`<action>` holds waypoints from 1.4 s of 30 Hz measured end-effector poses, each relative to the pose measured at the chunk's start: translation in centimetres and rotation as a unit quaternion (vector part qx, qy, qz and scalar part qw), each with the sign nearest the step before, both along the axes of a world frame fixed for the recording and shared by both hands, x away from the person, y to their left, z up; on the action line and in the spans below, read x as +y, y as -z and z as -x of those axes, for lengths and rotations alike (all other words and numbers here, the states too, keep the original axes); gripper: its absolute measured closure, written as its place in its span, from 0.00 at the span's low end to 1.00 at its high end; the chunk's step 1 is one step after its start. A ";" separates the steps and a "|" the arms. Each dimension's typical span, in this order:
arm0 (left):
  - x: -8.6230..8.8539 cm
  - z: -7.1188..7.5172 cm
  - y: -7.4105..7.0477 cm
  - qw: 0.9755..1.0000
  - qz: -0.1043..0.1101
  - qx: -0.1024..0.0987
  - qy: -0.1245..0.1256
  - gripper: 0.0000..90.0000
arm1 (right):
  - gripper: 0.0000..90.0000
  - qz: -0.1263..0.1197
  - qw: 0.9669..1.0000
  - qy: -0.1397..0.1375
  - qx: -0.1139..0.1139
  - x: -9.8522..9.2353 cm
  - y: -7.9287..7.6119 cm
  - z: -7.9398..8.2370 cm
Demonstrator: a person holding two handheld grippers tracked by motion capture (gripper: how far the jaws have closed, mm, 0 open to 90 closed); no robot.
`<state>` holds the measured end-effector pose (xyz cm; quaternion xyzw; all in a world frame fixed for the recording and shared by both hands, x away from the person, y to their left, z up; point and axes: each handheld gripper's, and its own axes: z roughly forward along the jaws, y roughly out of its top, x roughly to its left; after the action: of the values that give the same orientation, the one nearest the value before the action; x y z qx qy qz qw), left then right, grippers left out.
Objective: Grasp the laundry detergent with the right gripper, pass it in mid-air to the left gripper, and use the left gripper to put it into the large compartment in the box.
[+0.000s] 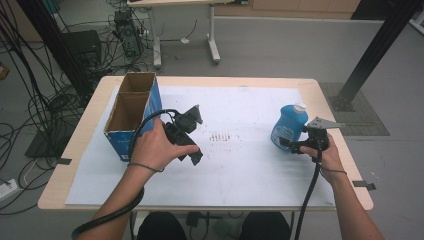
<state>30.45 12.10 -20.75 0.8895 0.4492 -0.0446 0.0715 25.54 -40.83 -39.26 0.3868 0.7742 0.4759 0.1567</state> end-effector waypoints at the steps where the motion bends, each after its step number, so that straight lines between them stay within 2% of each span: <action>1: 0.0 0.0 0.0 1.000 0.000 0.000 0.000 0.08 | 0.05 0.000 1.000 0.000 0.000 0.0 0.0 0.0; 14: 0.1 0.0 0.1 1.000 0.001 0.002 0.000 0.08 | 0.05 -0.009 1.000 0.012 -0.003 0.2 0.5 0.1; 42: 0.0 -0.1 0.2 1.000 0.001 0.002 0.005 0.08 | 0.05 -0.007 1.000 0.010 -0.003 0.2 0.4 0.1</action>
<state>30.54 12.09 -21.00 0.8913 0.4452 -0.0470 0.0715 25.41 -40.65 -39.71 0.3941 0.7664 0.4812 0.1606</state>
